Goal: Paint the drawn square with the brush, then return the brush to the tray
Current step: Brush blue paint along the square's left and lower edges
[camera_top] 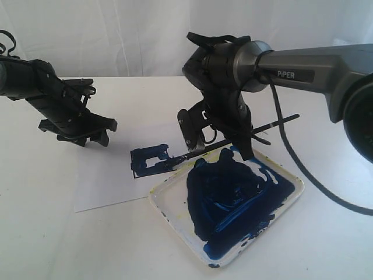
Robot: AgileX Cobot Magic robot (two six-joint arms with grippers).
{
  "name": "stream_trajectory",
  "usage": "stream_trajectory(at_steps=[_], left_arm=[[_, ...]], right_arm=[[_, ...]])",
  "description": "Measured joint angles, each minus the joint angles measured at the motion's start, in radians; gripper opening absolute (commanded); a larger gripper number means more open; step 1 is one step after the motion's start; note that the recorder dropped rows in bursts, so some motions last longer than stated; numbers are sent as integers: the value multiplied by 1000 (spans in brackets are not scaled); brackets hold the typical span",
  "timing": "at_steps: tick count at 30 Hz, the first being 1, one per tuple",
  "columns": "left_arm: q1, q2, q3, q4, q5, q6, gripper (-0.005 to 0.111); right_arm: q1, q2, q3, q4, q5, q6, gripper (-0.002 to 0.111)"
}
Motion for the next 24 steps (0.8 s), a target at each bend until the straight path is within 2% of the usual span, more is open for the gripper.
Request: stream_trajectory(at_steps=[7, 15, 24], left_arm=[[0, 0, 0, 0, 0, 0, 62], [0, 0, 0, 0, 0, 0, 62], [0, 0, 0, 0, 0, 0, 62]], right_arm=[[0, 4, 0, -67, -32, 126, 0], [0, 21, 0, -88, -24, 167, 0], [0, 21, 0, -70, 14, 10, 0]])
